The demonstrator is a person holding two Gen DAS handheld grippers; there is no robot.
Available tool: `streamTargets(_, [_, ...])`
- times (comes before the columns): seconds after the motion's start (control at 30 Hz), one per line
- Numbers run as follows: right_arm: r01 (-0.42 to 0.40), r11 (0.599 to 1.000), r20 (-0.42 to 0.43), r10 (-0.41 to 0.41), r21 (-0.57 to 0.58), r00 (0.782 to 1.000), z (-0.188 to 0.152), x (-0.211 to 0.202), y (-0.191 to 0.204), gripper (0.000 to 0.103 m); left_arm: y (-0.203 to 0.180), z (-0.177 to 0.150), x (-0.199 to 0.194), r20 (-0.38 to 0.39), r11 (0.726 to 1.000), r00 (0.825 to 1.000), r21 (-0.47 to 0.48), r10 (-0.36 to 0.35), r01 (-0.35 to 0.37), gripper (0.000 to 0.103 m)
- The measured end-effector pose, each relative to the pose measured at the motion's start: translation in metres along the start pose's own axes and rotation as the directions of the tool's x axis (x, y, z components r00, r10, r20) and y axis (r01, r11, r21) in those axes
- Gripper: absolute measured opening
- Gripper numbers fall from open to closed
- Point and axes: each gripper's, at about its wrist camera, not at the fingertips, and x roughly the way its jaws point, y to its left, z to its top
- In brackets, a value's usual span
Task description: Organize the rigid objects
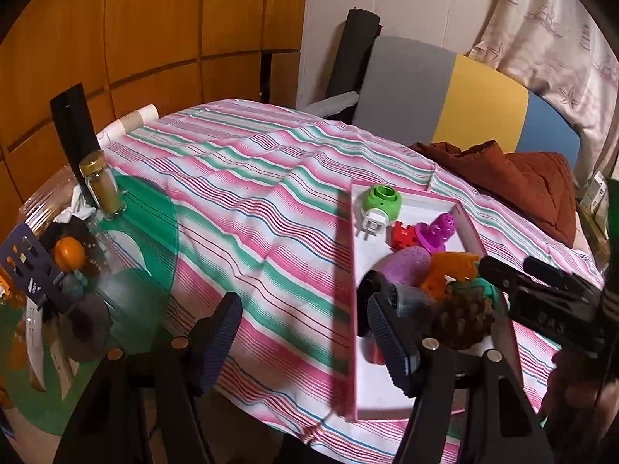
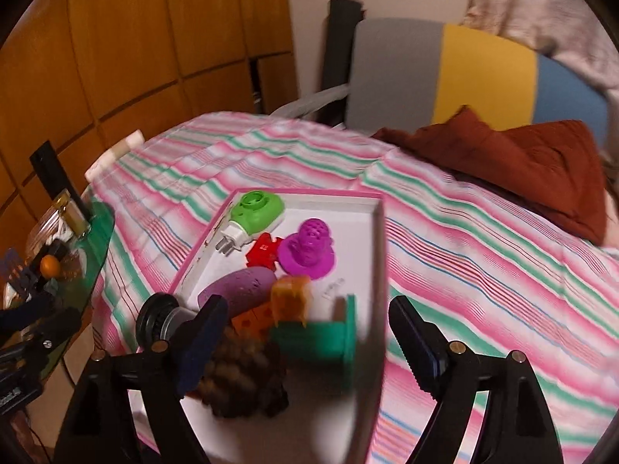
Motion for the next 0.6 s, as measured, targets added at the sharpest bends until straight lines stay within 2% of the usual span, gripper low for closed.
streamTargets(0.07, [0.020,0.999,0.021,-0.021,0.031,1.000,-0.007,-0.013,-0.004,0.088,-0.002,-0.002,-0.002,0.009,1.000,1.000,0.001,-0.008,0.008,0.069])
streamTargets(0.2, [0.066,0.996,0.037,-0.069,0.062,0.997,-0.022,-0.032,-0.009,0.090,-0.013,-0.008,-0.015,0.075,0.998,0.997,0.048,0.032,-0.035,0.068])
streamTargets(0.3, [0.099,0.993,0.031,-0.101,0.063,0.994,-0.033,-0.042,-0.008,0.090,-0.017,-0.011,-0.019,0.086,0.998,0.996,0.053,0.021,-0.026,0.068])
streamTargets(0.47, [0.153,0.987,0.042,-0.155,0.053,0.987,-0.047,-0.053,0.000,0.090,-0.025,-0.015,-0.027,0.110,0.997,0.994,0.070,0.017,-0.025,0.062])
streamTargets(0.6, [0.144,0.989,0.062,-0.146,0.043,0.987,-0.053,-0.060,0.009,0.090,-0.030,-0.016,-0.031,0.105,0.997,0.994,0.076,0.007,-0.015,0.062])
